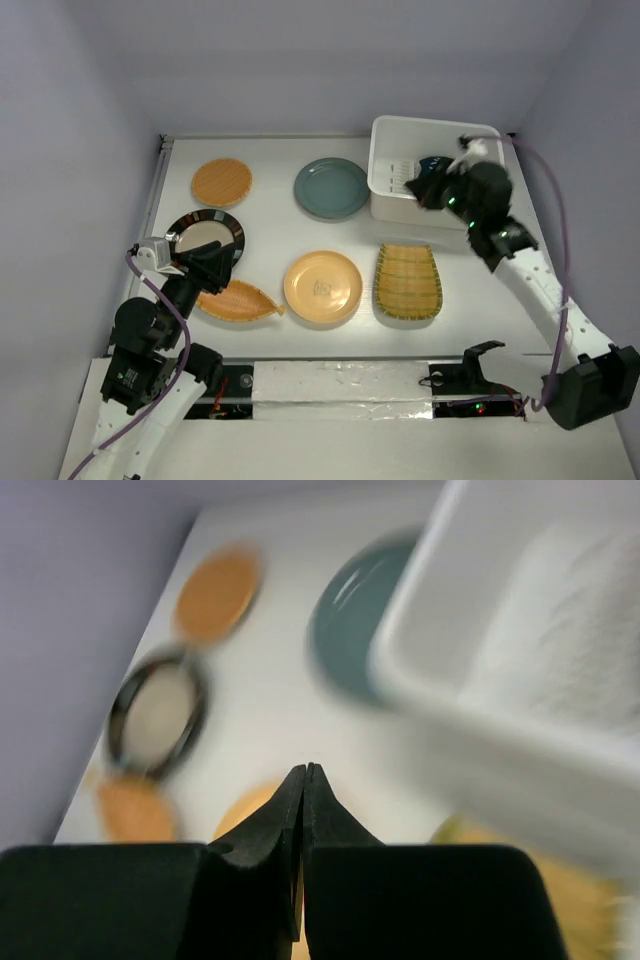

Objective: Place the plates into the plastic bin on the countertop

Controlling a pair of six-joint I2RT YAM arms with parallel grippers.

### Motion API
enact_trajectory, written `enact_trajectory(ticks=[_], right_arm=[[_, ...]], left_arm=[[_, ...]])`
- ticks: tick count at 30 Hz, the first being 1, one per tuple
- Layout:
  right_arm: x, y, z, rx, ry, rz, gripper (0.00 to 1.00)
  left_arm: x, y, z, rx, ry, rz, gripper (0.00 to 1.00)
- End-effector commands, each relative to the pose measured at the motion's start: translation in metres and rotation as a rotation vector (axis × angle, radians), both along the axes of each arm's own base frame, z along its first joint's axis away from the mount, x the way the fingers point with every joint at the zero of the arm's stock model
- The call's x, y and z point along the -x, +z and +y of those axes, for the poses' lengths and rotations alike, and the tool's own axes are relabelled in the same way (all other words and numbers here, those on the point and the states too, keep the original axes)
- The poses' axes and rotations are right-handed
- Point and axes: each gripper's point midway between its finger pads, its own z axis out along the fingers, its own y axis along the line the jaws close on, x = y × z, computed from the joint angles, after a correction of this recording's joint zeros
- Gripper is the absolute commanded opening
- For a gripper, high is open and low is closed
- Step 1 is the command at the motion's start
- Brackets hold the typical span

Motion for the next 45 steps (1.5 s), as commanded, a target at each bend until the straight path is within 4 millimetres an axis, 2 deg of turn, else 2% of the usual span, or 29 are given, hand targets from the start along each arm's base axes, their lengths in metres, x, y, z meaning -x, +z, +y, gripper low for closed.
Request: enact_trajectory(ticks=[1, 2, 3, 5, 6, 7, 8, 9, 12, 13, 16, 19, 22, 23, 24, 25, 28, 29, 30, 32, 33, 34, 36, 37, 38, 40, 41, 42, 45], right_arm=[[0.045, -0.053, 0.067, -0.072, 0.181, 0.057, 0.0], [0.059, -0.089, 0.077, -0.065, 0.216, 0.112, 0.0], [0.075, -0.103, 0.098, -0.069, 0.269, 0.147, 0.0], [0.09, -0.134, 0.111, -0.051, 0.289, 0.216, 0.0], [0.094, -0.159, 0.114, -0.037, 0.27, 0.269, 0.05], [0.1, -0.172, 0.122, -0.021, 0.28, 0.295, 0.13], [0.1, -0.181, 0.123, -0.005, 0.266, 0.311, 0.22], [0.094, -0.196, 0.124, 0.03, 0.236, 0.337, 0.36], [0.084, -0.207, 0.128, 0.088, 0.205, 0.339, 0.49], [0.077, -0.211, 0.13, 0.108, 0.194, 0.35, 0.49], [0.061, -0.222, 0.123, 0.181, 0.115, 0.371, 0.49], [0.054, -0.234, 0.116, 0.232, 0.067, 0.388, 0.49], [0.053, -0.254, 0.12, 0.269, 0.078, 0.44, 0.47], [0.054, -0.267, 0.123, 0.286, 0.093, 0.471, 0.46], [0.057, -0.268, 0.133, 0.276, 0.131, 0.477, 0.44], [0.058, -0.275, 0.137, 0.278, 0.147, 0.493, 0.43], [0.058, -0.276, 0.145, 0.268, 0.165, 0.492, 0.4], [0.058, -0.276, 0.146, 0.267, 0.167, 0.492, 0.36], [0.057, -0.273, 0.146, 0.264, 0.166, 0.487, 0.23], [0.052, -0.263, 0.145, 0.263, 0.148, 0.467, 0.05], [0.05, -0.257, 0.141, 0.264, 0.123, 0.454, 0.0], [0.048, -0.233, 0.142, 0.228, 0.123, 0.408, 0.0], [0.046, -0.202, 0.14, 0.192, 0.113, 0.341, 0.0], [0.047, -0.168, 0.135, 0.156, 0.104, 0.274, 0.0], [0.044, -0.149, 0.129, 0.154, 0.078, 0.239, 0.0], [0.032, -0.12, 0.099, 0.197, -0.041, 0.177, 0.0], [0.023, -0.088, 0.088, 0.171, -0.085, 0.122, 0.0], [0.008, -0.078, 0.061, 0.176, -0.16, 0.115, 0.0], [-0.026, -0.042, 0.022, 0.129, -0.228, 0.062, 0.0]], left_arm=[[0.001, 0.012, -0.002, 0.018, -0.01, -0.032, 0.37], [0.001, 0.012, -0.002, 0.015, -0.011, -0.031, 0.37], [0.001, 0.012, -0.002, 0.015, -0.013, -0.031, 0.37], [0.001, 0.012, -0.003, 0.015, -0.014, -0.031, 0.37], [0.001, 0.012, -0.003, 0.014, -0.014, -0.033, 0.37], [0.001, 0.013, -0.003, 0.016, -0.014, -0.033, 0.37], [0.001, 0.013, -0.003, 0.016, -0.014, -0.033, 0.37], [0.001, 0.012, -0.003, 0.015, -0.014, -0.031, 0.37], [-0.001, 0.011, -0.003, 0.014, -0.011, -0.024, 0.37], [-0.001, 0.01, -0.003, 0.012, -0.013, -0.023, 0.37], [-0.001, 0.01, -0.003, 0.013, -0.013, -0.022, 0.37], [0.0, 0.011, -0.003, 0.012, -0.013, -0.024, 0.37], [0.0, 0.011, -0.003, 0.011, -0.014, -0.026, 0.37], [0.0, 0.011, -0.003, 0.011, -0.014, -0.026, 0.37], [0.0, 0.011, -0.003, 0.011, -0.014, -0.025, 0.37], [0.0, 0.011, -0.003, 0.011, -0.015, -0.026, 0.37], [0.0, 0.011, -0.004, 0.011, -0.017, -0.028, 0.37], [0.0, 0.011, -0.004, 0.011, -0.017, -0.028, 0.37], [0.0, 0.012, -0.003, 0.012, -0.015, -0.029, 0.37], [0.0, 0.012, -0.003, 0.011, -0.017, -0.03, 0.37], [0.0, 0.012, -0.003, 0.013, -0.017, -0.03, 0.37], [0.001, 0.012, -0.003, 0.013, -0.017, -0.03, 0.37], [0.0, 0.012, -0.003, 0.013, -0.017, -0.032, 0.37], [0.001, 0.012, -0.004, 0.013, -0.018, -0.032, 0.37], [0.001, 0.012, -0.003, 0.012, -0.018, -0.032, 0.37], [0.001, 0.013, -0.004, 0.013, -0.021, -0.035, 0.37], [0.002, 0.013, -0.003, 0.015, -0.022, -0.038, 0.37], [0.002, 0.013, -0.004, 0.015, -0.022, -0.036, 0.37], [0.002, 0.013, -0.003, 0.014, -0.021, -0.038, 0.37]])
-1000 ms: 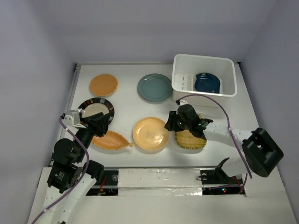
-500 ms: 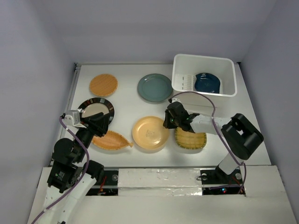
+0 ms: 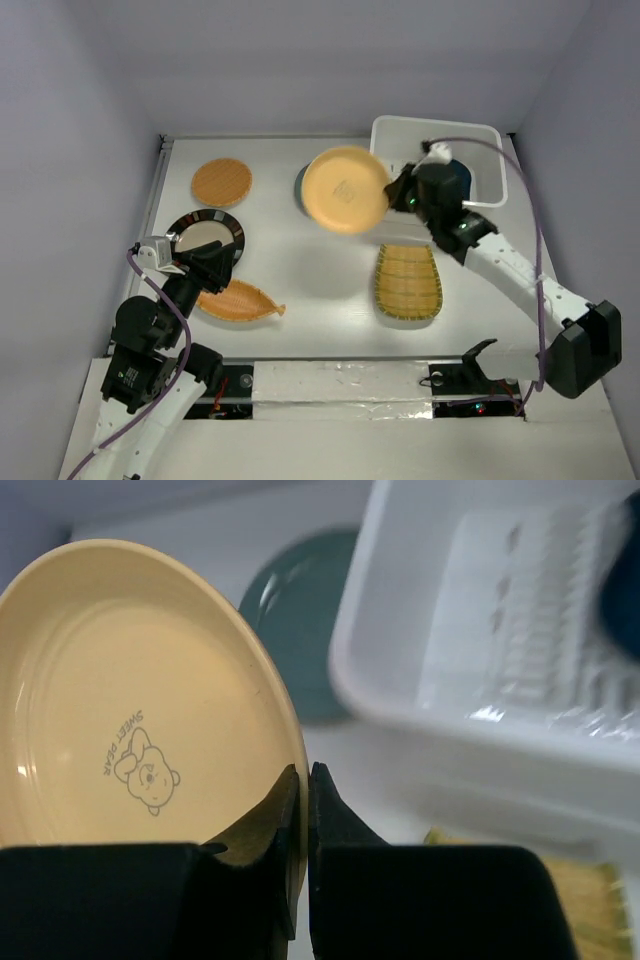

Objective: Place the plates into the plastic bin on the countertop

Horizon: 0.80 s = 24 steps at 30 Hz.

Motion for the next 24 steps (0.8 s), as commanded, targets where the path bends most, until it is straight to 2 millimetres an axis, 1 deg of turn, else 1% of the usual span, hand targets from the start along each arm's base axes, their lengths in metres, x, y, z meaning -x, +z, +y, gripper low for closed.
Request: enact_trajectory(ticks=[1, 2, 3, 4, 5, 6, 7, 8, 9, 10, 11, 12, 13, 14, 15, 16, 17, 18, 19, 20, 21, 22, 23, 24], right_arm=[[-0.054, 0.048, -0.088, 0.01, -0.241, -0.105, 0.0], [-0.064, 0.049, -0.104, 0.017, -0.289, -0.098, 0.0], [-0.081, 0.05, -0.115, 0.026, -0.318, -0.079, 0.0], [-0.093, 0.051, -0.139, 0.037, -0.37, -0.072, 0.0], [-0.102, 0.048, -0.151, 0.051, -0.402, -0.057, 0.0], [-0.107, 0.04, -0.163, 0.082, -0.443, -0.02, 0.0], [-0.123, 0.034, -0.17, 0.1, -0.458, 0.001, 0.0], [-0.129, 0.028, -0.182, 0.113, -0.484, 0.021, 0.0], [-0.132, 0.019, -0.187, 0.127, -0.486, 0.054, 0.0], [-0.139, 0.009, -0.191, 0.144, -0.493, 0.08, 0.0], [-0.142, 0.003, -0.192, 0.153, -0.496, 0.093, 0.0], [-0.143, -0.003, -0.203, 0.155, -0.513, 0.11, 0.0], [-0.145, -0.009, -0.202, 0.158, -0.508, 0.123, 0.0], [-0.146, -0.017, -0.208, 0.163, -0.519, 0.142, 0.0], [-0.146, -0.02, -0.209, 0.165, -0.52, 0.146, 0.0], [-0.146, -0.023, -0.209, 0.168, -0.519, 0.151, 0.02], [-0.146, -0.025, -0.209, 0.169, -0.522, 0.153, 0.08], [-0.145, -0.026, -0.21, 0.169, -0.529, 0.147, 0.21], [-0.144, -0.026, -0.216, 0.163, -0.546, 0.146, 0.29], [-0.142, -0.024, -0.216, 0.16, -0.552, 0.14, 0.37], [-0.14, -0.018, -0.217, 0.153, -0.555, 0.122, 0.43], [-0.139, -0.012, -0.217, 0.146, -0.557, 0.112, 0.53], [-0.136, -0.008, -0.217, 0.143, -0.556, 0.105, 0.55], [-0.131, 0.011, -0.216, 0.126, -0.557, 0.065, 0.58]], left_arm=[[0.003, 0.015, -0.002, 0.02, -0.017, -0.047, 0.37], [0.004, 0.015, -0.002, 0.02, -0.017, -0.047, 0.37], [0.004, 0.015, -0.002, 0.021, -0.015, -0.048, 0.37], [0.004, 0.016, -0.001, 0.024, -0.011, -0.049, 0.37], [0.004, 0.016, 0.0, 0.023, -0.008, -0.049, 0.37], [0.004, 0.016, 0.0, 0.024, -0.008, -0.052, 0.37], [0.005, 0.017, 0.001, 0.027, -0.007, -0.054, 0.37], [0.005, 0.017, 0.001, 0.025, -0.005, -0.054, 0.37], [0.005, 0.017, 0.001, 0.025, -0.006, -0.055, 0.37], [0.005, 0.017, 0.001, 0.027, -0.005, -0.054, 0.37], [0.005, 0.017, 0.001, 0.027, -0.005, -0.054, 0.37], [0.005, 0.017, 0.001, 0.028, -0.005, -0.055, 0.37], [0.005, 0.017, 0.001, 0.027, -0.007, -0.055, 0.37], [0.006, 0.017, 0.001, 0.027, -0.006, -0.057, 0.37], [0.006, 0.017, 0.001, 0.026, -0.008, -0.057, 0.37], [0.006, 0.017, 0.001, 0.029, -0.007, -0.058, 0.37], [0.006, 0.018, 0.002, 0.028, -0.005, -0.06, 0.37], [0.007, 0.018, 0.0, 0.028, -0.012, -0.058, 0.37], [0.007, 0.017, 0.001, 0.028, -0.008, -0.057, 0.37], [0.007, 0.017, 0.002, 0.028, -0.003, -0.057, 0.37], [0.007, 0.017, 0.002, 0.028, -0.003, -0.055, 0.37], [0.007, 0.017, 0.002, 0.028, -0.005, -0.057, 0.37], [0.006, 0.016, 0.002, 0.028, -0.005, -0.053, 0.37], [0.007, 0.017, 0.002, 0.028, -0.003, -0.057, 0.37]])
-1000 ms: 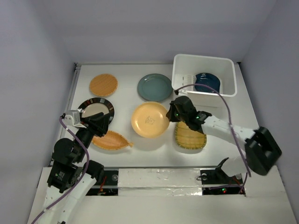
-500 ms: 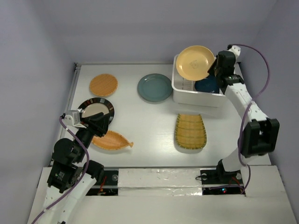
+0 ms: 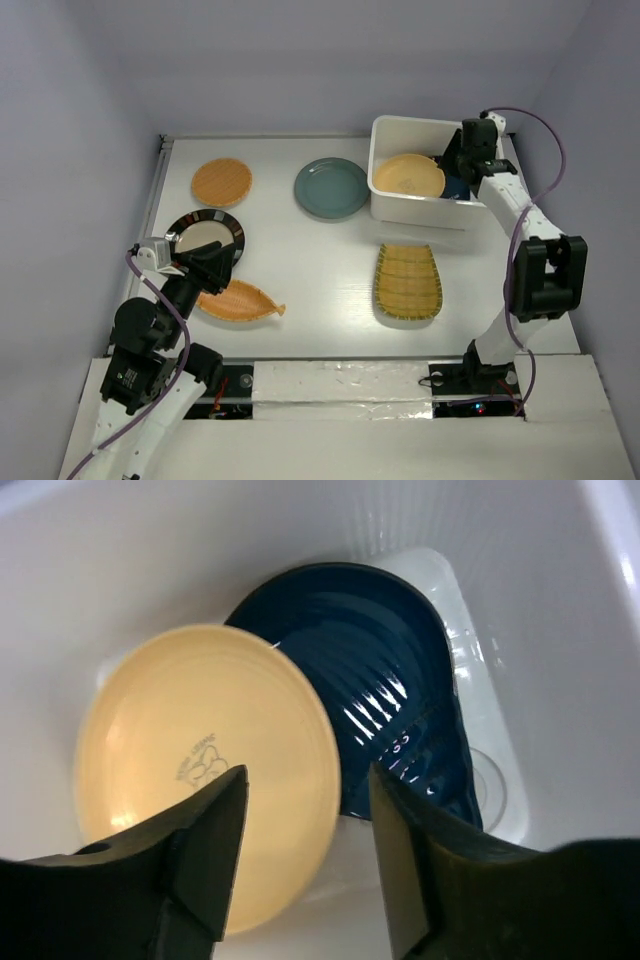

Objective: Place the plates into the plastic bin on the countertop

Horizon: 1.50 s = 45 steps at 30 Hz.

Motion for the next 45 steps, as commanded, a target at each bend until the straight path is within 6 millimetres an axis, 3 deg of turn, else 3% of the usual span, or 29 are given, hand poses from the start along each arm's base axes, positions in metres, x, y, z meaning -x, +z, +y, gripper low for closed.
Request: enact_trajectory(ticks=[1, 3, 4, 7, 8, 9, 10, 11, 12, 13, 15, 16, 19, 25, 33, 36, 39, 42, 44, 45], right_arm=[[0.006, 0.05, -0.007, -0.005, -0.026, -0.14, 0.62], [0.02, 0.077, -0.002, -0.032, 0.003, -0.21, 0.59], [0.039, 0.085, 0.006, -0.054, 0.027, -0.242, 0.51], [0.071, 0.083, 0.039, -0.146, 0.136, -0.291, 0.0], [0.095, 0.06, 0.041, -0.169, 0.145, -0.26, 0.0], [0.107, 0.048, 0.053, -0.206, 0.185, -0.255, 0.0], [0.119, 0.033, 0.055, -0.242, 0.18, -0.237, 0.0], [0.142, 0.002, 0.053, -0.258, 0.166, -0.194, 0.0], [0.152, -0.01, 0.053, -0.273, 0.157, -0.18, 0.0], [0.161, -0.023, 0.054, -0.302, 0.148, -0.158, 0.15], [0.179, -0.05, 0.056, -0.332, 0.142, -0.1, 0.35], [0.186, -0.06, 0.058, -0.352, 0.134, -0.062, 0.57], [0.199, -0.086, 0.059, -0.363, 0.119, 0.027, 0.78], [0.21, -0.119, 0.076, -0.419, 0.173, 0.207, 0.83], [0.208, -0.132, 0.086, -0.41, 0.247, 0.34, 0.84], [0.214, -0.139, 0.097, -0.451, 0.299, 0.387, 0.68], [0.219, -0.145, 0.106, -0.493, 0.344, 0.408, 0.46], [0.225, -0.15, 0.11, -0.519, 0.355, 0.409, 0.16], [0.225, -0.141, 0.112, -0.531, 0.363, 0.358, 0.0], [0.225, -0.133, 0.112, -0.533, 0.368, 0.327, 0.0]], left_arm=[[0.005, 0.016, 0.002, 0.027, -0.003, -0.051, 0.37], [0.005, 0.016, 0.002, 0.026, -0.003, -0.05, 0.37], [0.005, 0.016, 0.002, 0.025, -0.003, -0.052, 0.37], [0.006, 0.018, 0.002, 0.029, -0.003, -0.059, 0.37], [0.007, 0.018, 0.002, 0.029, -0.003, -0.059, 0.37], [0.007, 0.018, 0.002, 0.03, -0.004, -0.06, 0.37], [0.008, 0.019, 0.003, 0.033, -0.004, -0.065, 0.37], [0.008, 0.019, 0.003, 0.032, -0.006, -0.067, 0.37], [0.009, 0.02, 0.003, 0.034, -0.007, -0.068, 0.37], [0.01, 0.021, 0.003, 0.036, -0.009, -0.076, 0.37], [0.012, 0.023, 0.002, 0.039, -0.018, -0.082, 0.37], [0.014, 0.024, 0.003, 0.044, -0.016, -0.092, 0.37], [0.019, 0.028, 0.006, 0.055, -0.012, -0.11, 0.37], [0.03, 0.036, 0.012, 0.079, -0.014, -0.152, 0.37], [0.035, 0.04, 0.016, 0.092, -0.004, -0.167, 0.37], [0.036, 0.04, 0.016, 0.095, -0.007, -0.169, 0.37], [0.037, 0.041, 0.017, 0.096, -0.006, -0.17, 0.37], [0.036, 0.04, 0.016, 0.094, -0.006, -0.168, 0.37], [0.035, 0.039, 0.016, 0.091, -0.007, -0.164, 0.37], [0.035, 0.04, 0.016, 0.091, -0.007, -0.164, 0.37]])
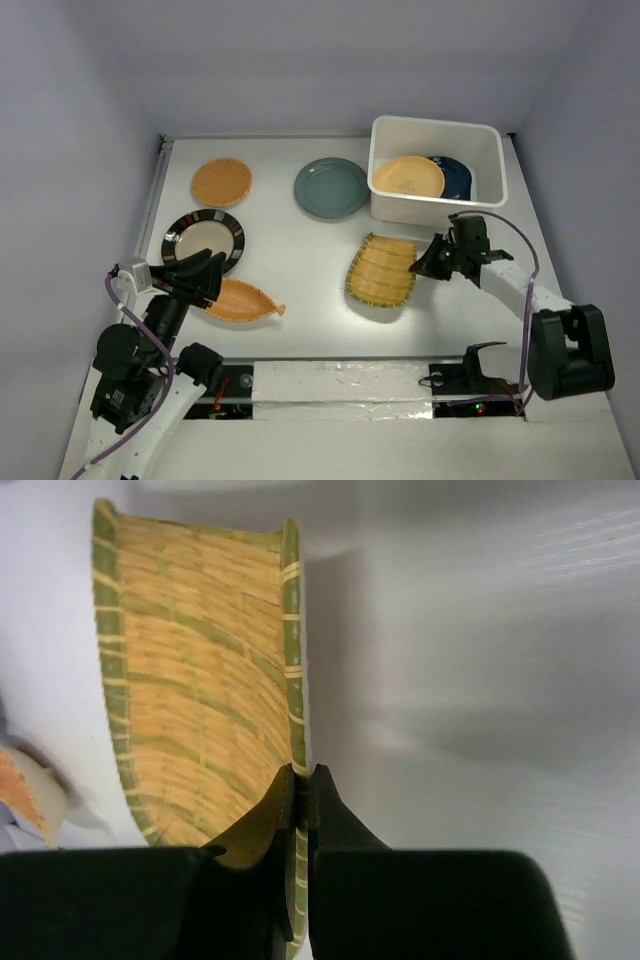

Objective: Place the plates into the plastic bin on the countertop

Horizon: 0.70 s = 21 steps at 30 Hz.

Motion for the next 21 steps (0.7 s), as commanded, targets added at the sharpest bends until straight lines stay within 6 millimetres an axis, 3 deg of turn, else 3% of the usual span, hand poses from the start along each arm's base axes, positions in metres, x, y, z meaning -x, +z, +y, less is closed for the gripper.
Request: enact_trajectory(ticks=[1, 2, 4, 8, 9, 11, 12, 13, 15, 16, 18, 19, 21], right_arm=[[0.002, 0.016, -0.002, -0.01, -0.014, -0.074, 0.0], [0.002, 0.037, -0.002, -0.022, -0.019, -0.148, 0.0], [0.007, 0.06, 0.001, -0.052, -0.017, -0.201, 0.0], [0.016, 0.143, 0.017, -0.166, 0.031, -0.384, 0.0], [0.018, 0.183, 0.024, -0.201, 0.058, -0.481, 0.0], [0.019, 0.222, 0.023, -0.203, 0.07, -0.562, 0.0], [0.015, 0.256, 0.022, -0.199, 0.07, -0.638, 0.0], [0.01, 0.273, 0.021, -0.192, 0.066, -0.687, 0.0], [-0.011, 0.294, 0.008, -0.126, 0.0, -0.753, 0.0], [-0.034, 0.307, 0.006, -0.106, -0.021, -0.782, 0.0], [-0.064, 0.31, -0.003, -0.101, -0.069, -0.783, 0.0], [-0.093, 0.303, -0.007, -0.093, -0.101, -0.776, 0.0], [-0.123, 0.311, -0.024, -0.096, -0.193, -0.783, 0.0]], left_arm=[[0.008, 0.02, 0.004, 0.031, 0.0, -0.058, 0.37], [0.007, 0.02, 0.004, 0.029, 0.0, -0.056, 0.37], [0.007, 0.019, 0.004, 0.027, 0.002, -0.055, 0.37], [0.005, 0.018, 0.003, 0.024, 0.0, -0.046, 0.37], [0.004, 0.018, 0.002, 0.023, 0.0, -0.043, 0.37], [0.003, 0.017, 0.002, 0.021, 0.001, -0.036, 0.37], [0.002, 0.016, 0.001, 0.018, 0.0, -0.032, 0.37], [0.001, 0.015, 0.001, 0.015, 0.0, -0.029, 0.37], [0.0, 0.014, 0.0, 0.012, 0.0, -0.023, 0.37], [-0.001, 0.013, -0.001, 0.011, 0.0, -0.019, 0.37], [-0.002, 0.012, 0.0, 0.011, 0.005, -0.012, 0.37], [-0.003, 0.011, 0.0, 0.01, 0.007, -0.011, 0.37], [-0.003, 0.011, 0.0, 0.01, 0.007, -0.007, 0.37]])
